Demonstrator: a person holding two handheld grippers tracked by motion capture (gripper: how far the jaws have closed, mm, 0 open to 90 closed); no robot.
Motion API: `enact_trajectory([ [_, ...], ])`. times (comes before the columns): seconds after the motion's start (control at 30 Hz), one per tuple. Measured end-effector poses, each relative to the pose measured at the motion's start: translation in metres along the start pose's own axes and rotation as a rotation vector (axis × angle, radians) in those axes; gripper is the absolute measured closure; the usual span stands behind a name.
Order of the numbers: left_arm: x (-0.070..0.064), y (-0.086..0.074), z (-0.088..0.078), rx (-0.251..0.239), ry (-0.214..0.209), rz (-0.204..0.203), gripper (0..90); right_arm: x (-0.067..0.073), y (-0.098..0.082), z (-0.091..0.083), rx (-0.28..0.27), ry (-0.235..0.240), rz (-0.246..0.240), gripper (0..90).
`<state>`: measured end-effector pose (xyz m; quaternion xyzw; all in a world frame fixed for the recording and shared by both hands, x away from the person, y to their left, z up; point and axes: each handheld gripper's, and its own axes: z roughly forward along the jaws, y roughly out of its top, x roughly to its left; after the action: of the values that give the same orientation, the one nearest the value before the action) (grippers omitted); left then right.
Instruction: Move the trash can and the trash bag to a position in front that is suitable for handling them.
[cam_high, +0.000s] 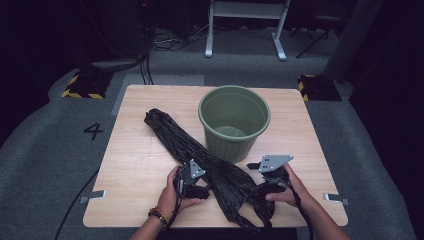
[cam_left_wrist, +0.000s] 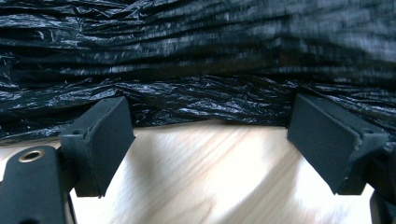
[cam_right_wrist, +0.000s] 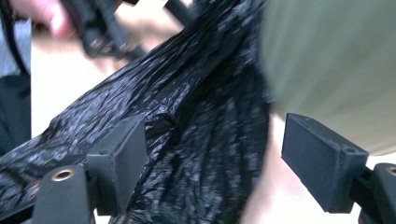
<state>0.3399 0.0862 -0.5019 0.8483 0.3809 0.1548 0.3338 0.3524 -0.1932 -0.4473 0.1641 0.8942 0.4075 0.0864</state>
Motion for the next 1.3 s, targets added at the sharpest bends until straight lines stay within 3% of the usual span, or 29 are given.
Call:
enact_trajectory([
  [0.1,-0.002,0.007,0.007,-0.006,-0.001,-0.001,14.7,0.007,-0.007,0.014,0.061,0.005,-0.019,26.4],
  [0.17,-0.003,0.008,0.008,-0.005,-0.002,-0.005,14.7,0.007,-0.008,0.015,0.066,0.004,-0.017,29.0],
  [0.23,-0.003,0.011,0.010,-0.001,-0.001,0.008,14.6,0.006,-0.011,0.021,0.099,0.000,-0.028,44.1],
  [0.27,-0.003,0.011,0.010,-0.002,-0.004,0.010,14.7,0.003,-0.014,0.025,0.124,-0.019,-0.041,62.5],
  [0.3,-0.003,0.011,0.010,-0.002,-0.004,0.010,14.7,0.003,-0.014,0.025,0.124,-0.019,-0.041,62.5],
  [0.4,0.002,0.008,0.004,0.001,-0.012,0.048,16.8,-0.002,-0.021,0.027,0.140,-0.032,-0.036,82.0],
  [0.5,0.012,0.004,-0.010,-0.029,-0.040,0.059,17.5,-0.008,-0.024,0.022,0.145,-0.051,-0.023,87.3],
  [0.57,0.025,-0.002,-0.024,-0.046,-0.019,0.047,17.0,-0.017,-0.026,0.014,0.150,-0.110,-0.016,87.0],
  [0.63,0.029,-0.004,-0.028,-0.051,-0.014,0.037,16.9,-0.021,-0.027,0.011,0.154,-0.132,-0.016,86.2],
  [0.67,0.034,-0.007,-0.032,-0.051,-0.003,0.028,17.0,-0.024,-0.028,0.009,0.170,-0.165,-0.025,85.8],
  [0.7,0.038,-0.010,-0.037,-0.049,0.011,0.026,17.4,-0.031,-0.031,0.004,0.193,-0.246,-0.034,85.3],
  [0.73,0.043,-0.013,-0.041,-0.053,0.023,0.013,17.4,-0.031,-0.031,0.004,0.193,-0.246,-0.034,85.3],
  [0.8,0.055,-0.021,-0.054,-0.075,0.039,-0.014,18.7,-0.041,-0.033,-0.003,0.214,-0.331,-0.031,85.1],
  [0.87,0.060,-0.024,-0.060,-0.082,0.052,-0.017,19.0,-0.043,-0.033,-0.004,0.221,-0.356,-0.033,85.0],
  [0.9,0.067,-0.030,-0.067,-0.085,0.061,-0.035,19.2,-0.053,-0.035,-0.008,0.216,-0.387,0.002,83.6],
  [0.97,0.071,-0.036,-0.071,-0.083,0.076,-0.042,19.9,-0.062,-0.037,-0.011,0.226,-0.417,0.027,81.7],
  [1.03,0.076,-0.041,-0.074,-0.082,0.085,-0.052,20.6,-0.068,-0.038,-0.011,0.234,-0.456,0.041,71.7],
  [1.07,0.076,-0.041,-0.074,-0.082,0.085,-0.052,21.3,-0.068,-0.038,-0.011,0.234,-0.456,0.041,71.7],
  [1.13,0.079,-0.045,-0.075,-0.074,0.089,-0.053,21.4,-0.075,-0.039,-0.010,0.234,-0.517,0.068,55.3],
  [1.2,0.081,-0.046,-0.075,-0.066,0.090,-0.058,21.4,-0.078,-0.037,-0.010,0.229,-0.510,0.072,35.2],
  [1.23,0.081,-0.047,-0.075,-0.063,0.081,-0.059,21.5,-0.079,-0.035,-0.011,0.213,-0.500,0.077,29.7],
  [1.27,0.081,-0.048,-0.074,-0.063,0.073,-0.057,22.2,-0.077,-0.030,-0.018,0.163,-0.469,0.082,25.7],
  [1.3,0.080,-0.048,-0.073,-0.061,0.074,-0.053,22.2,-0.077,-0.030,-0.018,0.163,-0.469,0.082,25.7],
])
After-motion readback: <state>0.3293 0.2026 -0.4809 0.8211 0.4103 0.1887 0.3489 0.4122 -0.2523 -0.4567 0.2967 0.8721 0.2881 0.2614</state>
